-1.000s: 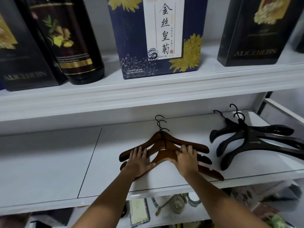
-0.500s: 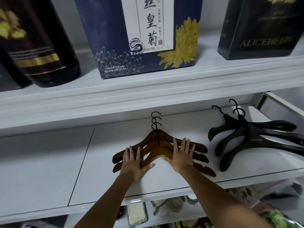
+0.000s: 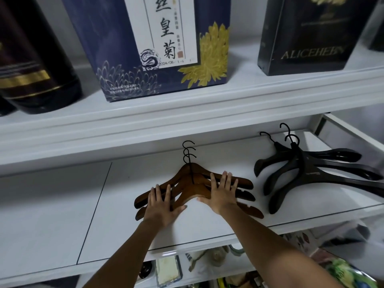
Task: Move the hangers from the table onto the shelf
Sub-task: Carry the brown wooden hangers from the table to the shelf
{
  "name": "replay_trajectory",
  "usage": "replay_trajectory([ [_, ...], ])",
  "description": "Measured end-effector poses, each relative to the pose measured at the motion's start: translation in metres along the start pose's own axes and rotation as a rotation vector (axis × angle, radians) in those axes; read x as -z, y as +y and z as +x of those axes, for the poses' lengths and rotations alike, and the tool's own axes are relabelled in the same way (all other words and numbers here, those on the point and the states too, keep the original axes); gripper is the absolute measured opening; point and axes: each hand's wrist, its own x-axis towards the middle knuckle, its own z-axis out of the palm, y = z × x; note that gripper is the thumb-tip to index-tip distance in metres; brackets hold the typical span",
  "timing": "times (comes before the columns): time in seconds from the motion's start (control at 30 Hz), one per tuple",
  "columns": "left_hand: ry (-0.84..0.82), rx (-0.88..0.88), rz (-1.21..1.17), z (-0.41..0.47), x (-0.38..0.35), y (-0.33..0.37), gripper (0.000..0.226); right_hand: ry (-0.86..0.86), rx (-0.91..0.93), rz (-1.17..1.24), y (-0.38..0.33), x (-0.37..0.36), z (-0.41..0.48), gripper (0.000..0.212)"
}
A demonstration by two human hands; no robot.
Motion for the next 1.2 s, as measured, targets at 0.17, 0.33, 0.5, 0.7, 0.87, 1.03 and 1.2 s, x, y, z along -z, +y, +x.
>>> replay_trajectory([
  [0.17, 0.108, -0.086, 0.074, 0.004, 0.029, 0.014, 0.114, 0.05, 0.051, 0.069, 0.01, 0.023, -0.008, 0.098],
  [0.33, 0.269, -0.319, 0.18, 0.024, 0.076, 0.074, 0.063, 0.26, 0.016, 0.156, 0.039, 0.067, -0.032, 0.068],
  [0.5, 0.269, -0.652, 0.221, 0.014, 0.114, 0.162, 0.054, 0.448, -0.126, 0.156, 0.097, 0.121, -0.082, 0.048],
  [0.7, 0.234, -0.925, 0.227, -0.027, 0.123, 0.289, 0.05, 0.515, -0.469, 0.141, 0.188, 0.155, -0.173, 0.045],
  [0.87, 0.193, -1.164, 0.235, -0.098, 0.102, 0.389, 0.048, 0.524, -0.745, 0.113, 0.264, 0.159, -0.276, 0.05],
  [1.03, 0.198, -1.376, 0.291, -0.191, 0.082, 0.488, 0.051, 0.591, -0.99, 0.115, 0.333, 0.159, -0.39, 0.05],
  [1.2, 0.251, -1.571, 0.262, -0.295, 0.067, 0.581, 0.051, 0.632, -1.168, 0.073, 0.387, 0.156, -0.508, 0.052],
])
